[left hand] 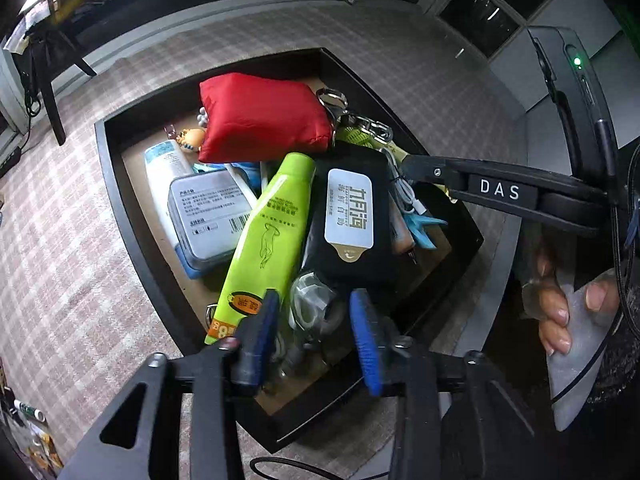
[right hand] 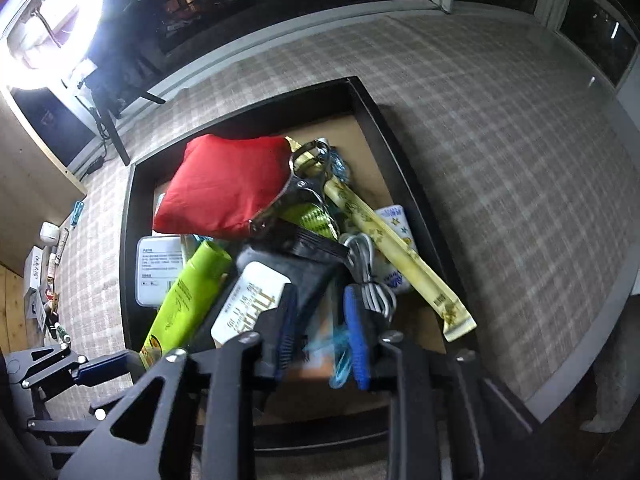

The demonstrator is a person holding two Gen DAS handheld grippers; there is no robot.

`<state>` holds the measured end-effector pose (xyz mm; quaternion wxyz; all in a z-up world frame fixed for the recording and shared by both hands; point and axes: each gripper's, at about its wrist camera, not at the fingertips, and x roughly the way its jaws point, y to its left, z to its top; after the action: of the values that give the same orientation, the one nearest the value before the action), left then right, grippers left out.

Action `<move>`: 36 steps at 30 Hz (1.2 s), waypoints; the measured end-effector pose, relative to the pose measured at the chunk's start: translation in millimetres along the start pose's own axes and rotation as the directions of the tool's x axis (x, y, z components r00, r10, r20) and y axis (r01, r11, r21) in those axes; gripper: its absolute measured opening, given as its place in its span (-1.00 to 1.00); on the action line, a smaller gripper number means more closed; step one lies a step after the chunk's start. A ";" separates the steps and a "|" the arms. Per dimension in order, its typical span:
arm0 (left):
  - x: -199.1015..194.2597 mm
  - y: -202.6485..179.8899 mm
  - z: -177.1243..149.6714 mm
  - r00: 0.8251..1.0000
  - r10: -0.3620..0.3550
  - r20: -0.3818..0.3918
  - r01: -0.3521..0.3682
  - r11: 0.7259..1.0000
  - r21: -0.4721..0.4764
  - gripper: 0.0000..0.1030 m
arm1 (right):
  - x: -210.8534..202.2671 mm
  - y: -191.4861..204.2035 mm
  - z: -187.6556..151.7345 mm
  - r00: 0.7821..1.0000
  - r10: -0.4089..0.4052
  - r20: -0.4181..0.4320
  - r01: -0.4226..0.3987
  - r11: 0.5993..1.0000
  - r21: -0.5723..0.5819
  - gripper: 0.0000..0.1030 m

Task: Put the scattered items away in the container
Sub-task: 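Grasp the white card package with the left gripper while the right gripper grasps the lip balm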

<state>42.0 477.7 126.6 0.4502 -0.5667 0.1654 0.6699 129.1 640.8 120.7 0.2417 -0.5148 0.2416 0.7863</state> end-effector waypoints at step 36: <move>-147.2 405.8 -178.9 0.900 0.434 -0.047 -0.304 0.546 -0.781 -0.14 | 53.3 383.9 -68.4 0.948 0.233 -0.218 -0.319 0.673 -0.668 -0.30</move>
<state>-176.6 66.5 89.0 0.0235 -0.6032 -0.0565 0.7952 -83.7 310.6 97.5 -0.1052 -0.5691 0.0170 0.8153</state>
